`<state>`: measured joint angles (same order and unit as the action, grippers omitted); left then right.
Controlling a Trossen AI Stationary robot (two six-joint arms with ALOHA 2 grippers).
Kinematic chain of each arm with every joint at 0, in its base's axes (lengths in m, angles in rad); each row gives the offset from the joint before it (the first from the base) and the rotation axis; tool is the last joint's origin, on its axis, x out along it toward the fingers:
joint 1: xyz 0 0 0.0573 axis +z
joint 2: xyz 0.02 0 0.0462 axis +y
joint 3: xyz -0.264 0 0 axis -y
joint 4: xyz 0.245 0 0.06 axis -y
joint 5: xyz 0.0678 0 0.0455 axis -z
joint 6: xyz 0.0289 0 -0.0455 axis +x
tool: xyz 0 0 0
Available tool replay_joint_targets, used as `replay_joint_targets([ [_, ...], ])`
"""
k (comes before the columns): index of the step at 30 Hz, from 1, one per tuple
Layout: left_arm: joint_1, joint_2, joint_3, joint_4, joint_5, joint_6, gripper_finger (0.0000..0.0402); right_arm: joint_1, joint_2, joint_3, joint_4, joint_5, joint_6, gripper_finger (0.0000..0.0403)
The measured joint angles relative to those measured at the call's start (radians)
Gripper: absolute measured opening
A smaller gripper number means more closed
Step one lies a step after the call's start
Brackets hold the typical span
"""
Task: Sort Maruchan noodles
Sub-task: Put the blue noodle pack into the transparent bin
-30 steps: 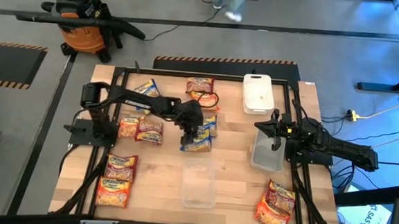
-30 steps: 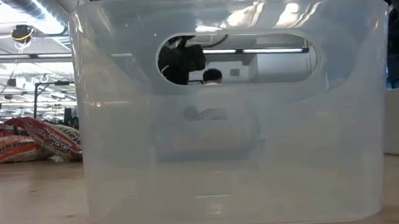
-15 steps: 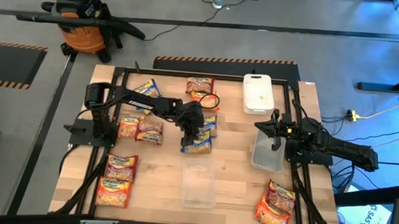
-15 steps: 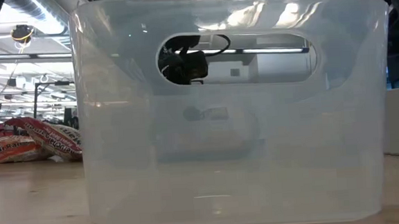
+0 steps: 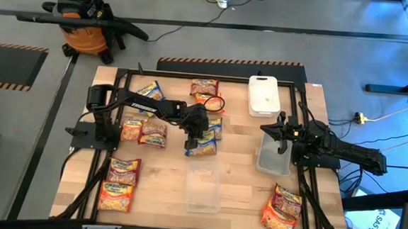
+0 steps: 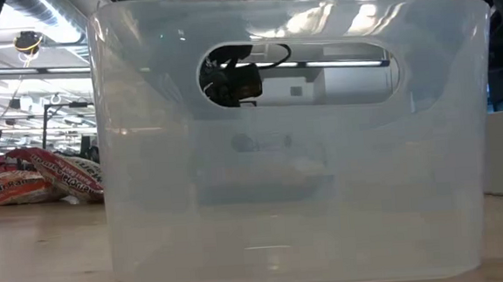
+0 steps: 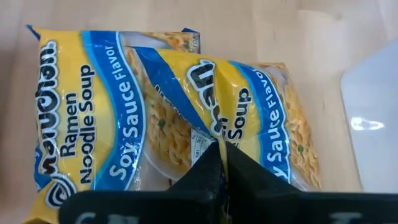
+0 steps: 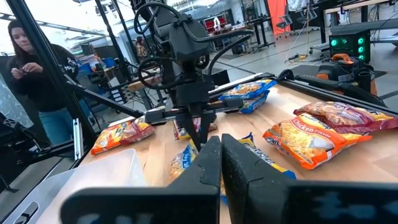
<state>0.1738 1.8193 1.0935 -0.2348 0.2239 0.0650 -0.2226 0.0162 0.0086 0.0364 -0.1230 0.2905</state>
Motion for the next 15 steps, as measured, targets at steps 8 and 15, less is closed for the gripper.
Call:
replay_joint_targets([
  [8, -0.037, -0.092, 0.0, -0.025, -0.099, -0.008, 0.0001, 0.0, 0.0, 0.0, 0.0, 0.0, 0.0, 0.0001],
  [15, -0.109, -0.212, 0.0, -0.047, -0.219, -0.011, 0.0001, 0.0, 0.0, 0.0, 0.0, 0.0, 0.0, 0.0001],
])
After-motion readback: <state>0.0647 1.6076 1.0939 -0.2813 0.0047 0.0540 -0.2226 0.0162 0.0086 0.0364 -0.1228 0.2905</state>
